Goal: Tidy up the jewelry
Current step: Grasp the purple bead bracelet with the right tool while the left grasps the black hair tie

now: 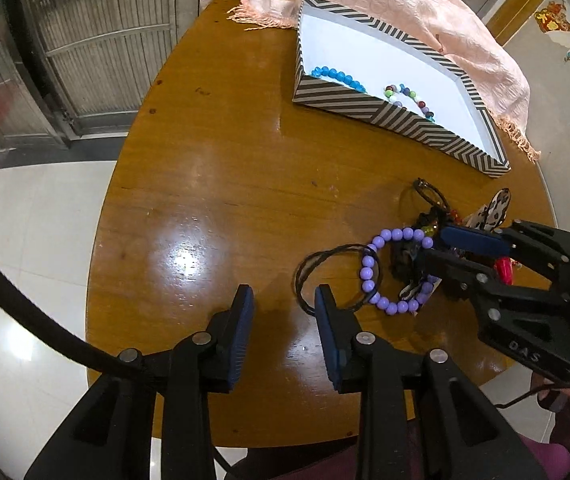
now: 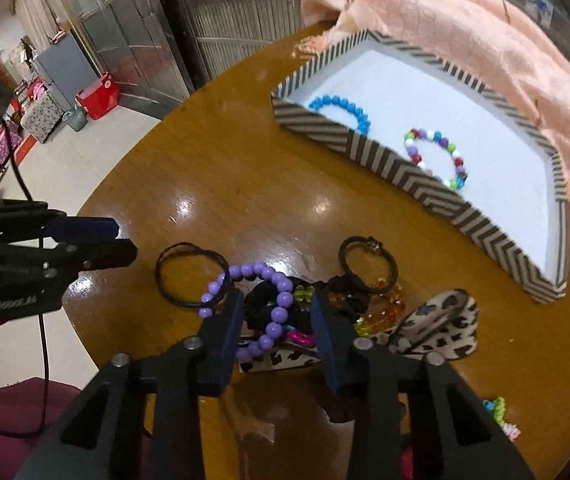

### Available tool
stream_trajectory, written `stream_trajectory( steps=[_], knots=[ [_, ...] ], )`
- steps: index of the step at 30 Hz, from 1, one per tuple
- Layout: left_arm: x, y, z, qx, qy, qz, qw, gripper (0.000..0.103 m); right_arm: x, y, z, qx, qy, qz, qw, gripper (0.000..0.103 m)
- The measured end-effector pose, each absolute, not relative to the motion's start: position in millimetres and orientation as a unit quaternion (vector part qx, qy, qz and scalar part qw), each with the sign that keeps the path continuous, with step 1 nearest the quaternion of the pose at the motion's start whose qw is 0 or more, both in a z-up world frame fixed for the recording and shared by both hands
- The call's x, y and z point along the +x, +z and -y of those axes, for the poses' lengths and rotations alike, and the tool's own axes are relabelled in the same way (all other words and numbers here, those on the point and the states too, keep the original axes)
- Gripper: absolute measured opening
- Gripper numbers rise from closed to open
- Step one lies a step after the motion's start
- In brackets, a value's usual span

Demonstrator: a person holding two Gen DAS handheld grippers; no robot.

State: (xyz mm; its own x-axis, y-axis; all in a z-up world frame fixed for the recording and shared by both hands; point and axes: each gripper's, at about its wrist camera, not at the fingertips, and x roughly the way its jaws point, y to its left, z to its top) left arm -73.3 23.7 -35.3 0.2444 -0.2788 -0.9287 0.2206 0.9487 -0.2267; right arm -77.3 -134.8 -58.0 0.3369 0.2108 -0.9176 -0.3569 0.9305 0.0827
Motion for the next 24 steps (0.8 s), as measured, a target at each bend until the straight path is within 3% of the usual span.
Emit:
stream_trajectory(
  steps=[21, 23, 24],
  knots=[
    [-61, -61, 3, 0.015, -0.156, -0.604, 0.781, 0.035, -73, -67, 139, -0.051, 0.179, -0.557, 0.810, 0.033],
    [-59, -61, 2, 0.010, -0.159, -0.600, 0.784, 0.025, -72, -69, 139, -0.050, 0.181, -0.559, 0.807, 0.032],
    [-59, -62, 2, 0.014, -0.158, -0.599, 0.785, 0.016, -73, -71, 139, -0.052, 0.181, -0.559, 0.807, 0.026]
  ],
)
